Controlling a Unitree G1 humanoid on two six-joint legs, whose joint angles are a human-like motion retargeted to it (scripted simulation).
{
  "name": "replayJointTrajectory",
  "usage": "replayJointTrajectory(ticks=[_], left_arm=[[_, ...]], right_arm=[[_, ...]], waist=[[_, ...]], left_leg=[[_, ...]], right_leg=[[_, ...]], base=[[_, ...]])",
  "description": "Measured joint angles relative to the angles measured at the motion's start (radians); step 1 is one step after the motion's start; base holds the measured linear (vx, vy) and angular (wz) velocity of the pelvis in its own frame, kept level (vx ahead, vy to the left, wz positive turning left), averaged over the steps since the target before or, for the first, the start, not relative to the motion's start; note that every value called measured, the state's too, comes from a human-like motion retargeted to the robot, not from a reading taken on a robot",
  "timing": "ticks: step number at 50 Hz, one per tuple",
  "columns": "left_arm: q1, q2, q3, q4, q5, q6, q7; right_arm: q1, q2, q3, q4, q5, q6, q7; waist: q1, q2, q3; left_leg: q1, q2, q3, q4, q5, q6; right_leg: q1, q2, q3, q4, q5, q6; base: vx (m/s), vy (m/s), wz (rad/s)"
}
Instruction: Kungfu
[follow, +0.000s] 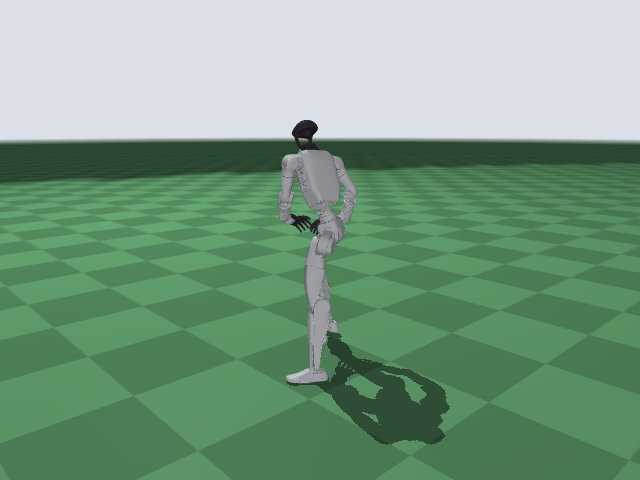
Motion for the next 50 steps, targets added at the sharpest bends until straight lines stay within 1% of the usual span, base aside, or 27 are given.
replayJointTrajectory(ticks=[2, 3, 5, 8, 10, 12, 15, 18, 19, 20, 22, 24, 26, 27, 28, 29, 30, 32, 33, 34, 35, 38, 40, 41, 43, 48, 50], left_arm=[[-0.001, 0.045, 0.02, -0.118, -0.052, 0.002, -0.019], [-0.007, 0.076, 0.037, -0.184, -0.092, 0.002, -0.032], [-0.007, 0.137, 0.061, -0.337, -0.212, 0.013, -0.071], [-0.008, 0.229, 0.105, -0.573, -0.367, 0.044, -0.069], [-0.02, 0.283, 0.138, -0.714, -0.432, 0.072, -0.029], [-0.046, 0.33, 0.176, -0.843, -0.47, 0.114, 0.039], [-0.109, 0.373, 0.247, -1.013, -0.49, 0.184, 0.154], [-0.167, 0.369, 0.366, -1.138, -0.497, 0.248, 0.23], [-0.179, 0.366, 0.415, -1.175, -0.507, 0.268, 0.253], [-0.188, 0.363, 0.466, -1.211, -0.518, 0.287, 0.274], [-0.179, 0.385, 0.585, -1.279, -0.568, 0.304, 0.296], [-0.137, 0.43, 0.712, -1.338, -0.632, 0.294, 0.292], [-0.074, 0.486, 0.843, -1.38, -0.691, 0.273, 0.276], [-0.041, 0.509, 0.902, -1.392, -0.71, 0.266, 0.276], [-0.009, 0.528, 0.952, -1.398, -0.722, 0.264, 0.286], [0.017, 0.539, 0.984, -1.399, -0.725, 0.265, 0.299], [0.04, 0.547, 1.006, -1.399, -0.723, 0.267, 0.314], [0.074, 0.576, 1.003, -1.393, -0.704, 0.277, 0.335], [0.097, 0.592, 1.002, -1.391, -0.698, 0.281, 0.338], [0.126, 0.602, 1.007, -1.39, -0.697, 0.283, 0.34], [0.159, 0.609, 1.016, -1.389, -0.698, 0.285, 0.342], [0.276, 0.604, 1.081, -1.372, -0.707, 0.282, 0.342], [0.34, 0.594, 1.127, -1.352, -0.697, 0.279, 0.347], [0.366, 0.582, 1.15, -1.341, -0.69, 0.278, 0.347], [0.411, 0.551, 1.189, -1.319, -0.683, 0.271, 0.35], [0.495, 0.448, 1.242, -1.245, -0.688, 0.246, 0.363], [0.534, 0.4, 1.26, -1.202, -0.694, 0.241, 0.366]], right_arm=[[0.096, -0.043, -0.021, -0.083, 0.194, -0.024, 0.097], [0.136, -0.061, -0.032, -0.117, 0.305, -0.032, 0.16], [0.237, -0.11, -0.056, -0.197, 0.616, -0.012, 0.368], [0.416, -0.17, -0.135, -0.31, 1.104, 0.092, 0.734], [0.52, -0.176, -0.199, -0.347, 1.353, 0.184, 0.896], [0.596, -0.158, -0.254, -0.359, 1.542, 0.267, 0.958], [0.65, -0.12, -0.287, -0.368, 1.737, 0.318, 0.969], [0.609, -0.055, -0.242, -0.36, 1.796, 0.362, 0.964], [0.563, -0.021, -0.213, -0.343, 1.809, 0.385, 0.966], [0.506, 0.019, -0.181, -0.319, 1.822, 0.409, 0.968], [0.322, 0.141, -0.136, -0.175, 1.822, 0.434, 0.996], [0.096, 0.28, -0.14, 0.074, 1.784, 0.464, 1.068], [-0.148, 0.409, -0.196, 0.396, 1.678, 0.525, 1.177], [-0.265, 0.454, -0.226, 0.555, 1.612, 0.576, 1.222], [-0.381, 0.471, -0.252, 0.707, 1.555, 0.655, 1.247], [-0.455, 0.49, -0.288, 0.8, 1.559, 0.664, 1.213], [-0.507, 0.509, -0.328, 0.863, 1.592, 0.638, 1.148], [-0.555, 0.55, -0.343, 0.854, 1.8, 0.501, 1.054], [-0.562, 0.562, -0.334, 0.812, 1.883, 0.447, 1.052], [-0.559, 0.576, -0.333, 0.768, 1.912, 0.436, 1.065], [-0.551, 0.589, -0.337, 0.723, 1.913, 0.448, 1.086], [-0.536, 0.626, -0.322, 0.665, 1.74, 0.524, 1.174], [-0.534, 0.632, -0.277, 0.646, 1.68, 0.536, 1.177], [-0.531, 0.632, -0.256, 0.631, 1.667, 0.529, 1.16], [-0.522, 0.63, -0.234, 0.59, 1.645, 0.507, 1.125], [-0.513, 0.608, -0.257, 0.414, 1.652, 0.477, 1.085], [-0.527, 0.583, -0.264, 0.317, 1.67, 0.469, 1.073]], waist=[[0.016, -0.012, 0.01], [0.03, -0.014, 0.03], [0.046, -0.026, 0.051], [0.063, -0.054, 0.059], [0.079, -0.07, 0.06], [0.105, -0.08, 0.065], [0.16, -0.099, 0.052], [0.238, -0.11, 0.013], [0.264, -0.106, -0.001], [0.289, -0.1, -0.016], [0.326, -0.081, -0.048], [0.367, -0.076, -0.075], [0.397, -0.079, -0.09], [0.409, -0.08, -0.092], [0.423, -0.081, -0.092], [0.45, -0.085, -0.095], [0.484, -0.092, -0.099], [0.559, -0.11, -0.113], [0.584, -0.12, -0.112], [0.596, -0.125, -0.111], [0.602, -0.127, -0.108], [0.584, -0.135, -0.112], [0.559, -0.148, -0.118], [0.548, -0.153, -0.12], [0.536, -0.162, -0.124], [0.512, -0.186, -0.136], [0.497, -0.19, -0.141]], left_leg=[[-0.016, -0.005, -0.019, 0.011, 0.001, 0.0], [-0.023, 0.005, -0.028, 0.025, 0.0, 0.0], [-0.043, 0.011, -0.053, 0.051, -0.004, 0.0], [-0.076, 0.021, -0.074, 0.093, -0.011, 0.0], [-0.097, 0.033, -0.088, 0.127, -0.02, 0.0], [-0.127, 0.052, -0.116, 0.187, -0.041, 0.002], [-0.21, 0.03, -0.183, 0.314, -0.082, 0.03], [-0.277, -0.041, -0.238, 0.433, -0.153, 0.079], [-0.295, -0.062, -0.255, 0.466, -0.18, 0.084], [-0.313, -0.08, -0.274, 0.498, -0.208, 0.083], [-0.351, -0.118, -0.319, 0.571, -0.284, 0.097], [-0.37, -0.15, -0.342, 0.631, -0.337, 0.106], [-0.378, -0.179, -0.352, 0.677, -0.384, 0.117], [-0.379, -0.187, -0.349, 0.692, -0.406, 0.123], [-0.382, -0.191, -0.342, 0.708, -0.427, 0.129], [-0.387, -0.196, -0.337, 0.723, -0.442, 0.134], [-0.392, -0.201, -0.333, 0.737, -0.454, 0.139], [-0.404, -0.182, -0.325, 0.759, -0.476, 0.143], [-0.401, -0.173, -0.322, 0.761, -0.482, 0.144], [-0.397, -0.169, -0.325, 0.759, -0.484, 0.143], [-0.392, -0.168, -0.331, 0.755, -0.484, 0.142], [-0.379, -0.173, -0.352, 0.739, -0.48, 0.136], [-0.37, -0.172, -0.356, 0.729, -0.48, 0.132], [-0.365, -0.167, -0.356, 0.726, -0.481, 0.129], [-0.352, -0.159, -0.353, 0.72, -0.481, 0.121], [-0.303, -0.144, -0.347, 0.672, -0.447, 0.091], [-0.273, -0.13, -0.338, 0.633, -0.42, 0.077]], right_leg=[[0.038, -0.006, -0.004, -0.033, 0.017, 0.012], [0.063, 0.005, -0.01, -0.057, 0.029, 0.015], [0.118, 0.009, -0.022, -0.109, 0.057, 0.028], [0.212, 0.006, -0.056, -0.186, 0.09, 0.044], [0.286, 0.006, -0.089, -0.241, 0.114, 0.053], [0.376, 0.012, -0.129, -0.306, 0.14, 0.059], [0.51, -0.022, -0.2, -0.41, 0.191, 0.076], [0.632, -0.08, -0.285, -0.504, 0.243, 0.098], [0.67, -0.092, -0.316, -0.532, 0.259, 0.1], [0.707, -0.1, -0.347, -0.56, 0.276, 0.101], [0.764, -0.103, -0.407, -0.616, 0.316, 0.095], [0.797, -0.111, -0.437, -0.665, 0.368, 0.086], [0.814, -0.125, -0.467, -0.704, 0.425, 0.076], [0.823, -0.133, -0.497, -0.721, 0.452, 0.077], [0.833, -0.144, -0.546, -0.737, 0.477, 0.089], [0.844, -0.153, -0.606, -0.751, 0.495, 0.099], [0.855, -0.161, -0.672, -0.764, 0.511, 0.109], [0.859, -0.139, -0.767, -0.789, 0.525, 0.081], [0.86, -0.126, -0.773, -0.793, 0.522, 0.062], [0.863, -0.116, -0.766, -0.792, 0.522, 0.041], [0.867, -0.108, -0.752, -0.79, 0.522, 0.02], [0.868, -0.104, -0.713, -0.772, 0.536, -0.037], [0.856, -0.107, -0.68, -0.753, 0.536, -0.056], [0.85, -0.106, -0.674, -0.746, 0.533, -0.059], [0.845, -0.105, -0.671, -0.737, 0.522, -0.052], [0.85, -0.105, -0.646, -0.719, 0.466, 0.034], [0.85, -0.099, -0.64, -0.713, 0.446, 0.049]], base=[[0.06, 0.17, 0.59], [0.06, 0.17, 0.42], [0.12, 0.26, 0.52], [0.18, 0.23, 0.75], [0.25, 0.3, 0.86], [0.23, 0.13, 0.98], [0.29, 0.28, 1.28], [0.49, 0.69, 1.36], [0.54, 0.7, 1.27], [0.56, 0.68, 1.18], [0.58, 0.74, 0.89], [0.47, 0.57, 0.26], [0.34, 0.58, -0.02], [0.19, 0.61, 0.02], [0.19, 0.58, 0.0], [0.23, 0.54, -0.06], [0.24, 0.35, -0.24], [0.15, 0.1, -0.34], [0.06, 0.0, -0.13], [0.0, 0.0, 0.0], [0.05, -0.04, 0.22], [0.06, -0.01, 0.11], [0.0, -0.02, -0.1], [-0.01, -0.08, -0.26], [-0.04, -0.16, -0.3], [-0.06, -0.27, -0.24], [-0.1, -0.36, -0.37]])
